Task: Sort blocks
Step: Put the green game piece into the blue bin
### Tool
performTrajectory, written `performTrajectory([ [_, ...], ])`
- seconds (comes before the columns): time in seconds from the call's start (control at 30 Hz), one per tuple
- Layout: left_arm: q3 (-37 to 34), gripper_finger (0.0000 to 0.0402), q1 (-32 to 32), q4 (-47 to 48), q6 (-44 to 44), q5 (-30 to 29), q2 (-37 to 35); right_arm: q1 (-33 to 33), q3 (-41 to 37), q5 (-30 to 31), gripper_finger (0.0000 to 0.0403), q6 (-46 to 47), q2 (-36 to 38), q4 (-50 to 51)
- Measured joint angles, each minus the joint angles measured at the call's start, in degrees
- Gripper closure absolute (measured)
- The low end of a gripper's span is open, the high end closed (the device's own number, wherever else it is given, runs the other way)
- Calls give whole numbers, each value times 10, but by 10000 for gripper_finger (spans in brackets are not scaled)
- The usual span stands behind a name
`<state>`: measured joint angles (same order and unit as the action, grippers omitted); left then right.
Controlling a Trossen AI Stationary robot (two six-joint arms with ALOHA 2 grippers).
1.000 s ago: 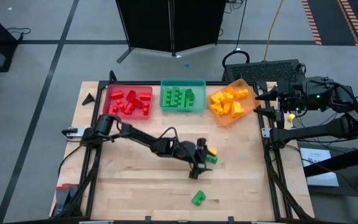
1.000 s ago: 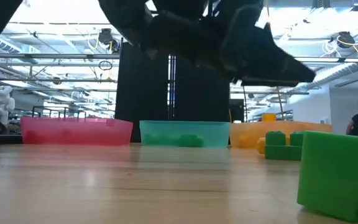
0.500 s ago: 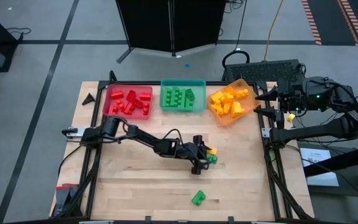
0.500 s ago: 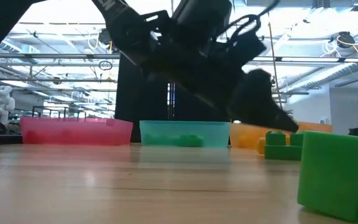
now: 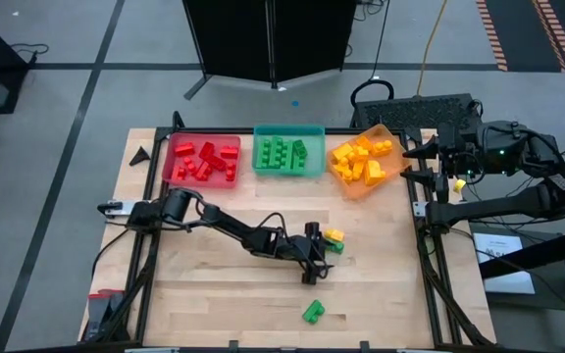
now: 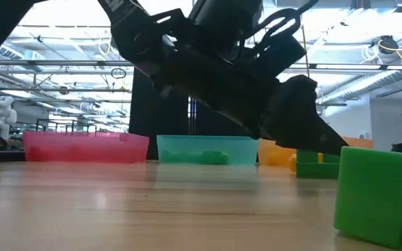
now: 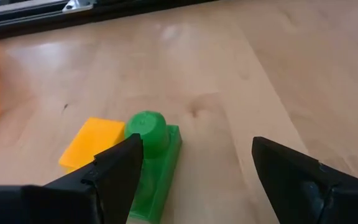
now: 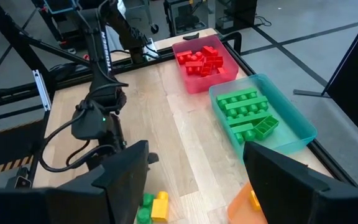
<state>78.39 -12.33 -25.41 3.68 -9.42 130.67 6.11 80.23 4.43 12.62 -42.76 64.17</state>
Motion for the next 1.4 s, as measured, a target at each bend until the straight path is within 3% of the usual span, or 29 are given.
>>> performTrajectory([
  [0.27, 26, 101, 6, -11, 61, -26, -21, 0, 0, 0, 145, 0, 0, 0],
  [0.73, 28, 101, 17, 44, 56, 6, 1, 0, 0, 0, 145, 0, 0, 0],
  [0.97, 29, 101, 7, 48, -16, 29, 9, 0, 0, 0, 145, 0, 0, 0],
  [1.4, 33, 116, 1, 73, 32, 34, -18, 0, 0, 0, 145, 0, 0, -1],
])
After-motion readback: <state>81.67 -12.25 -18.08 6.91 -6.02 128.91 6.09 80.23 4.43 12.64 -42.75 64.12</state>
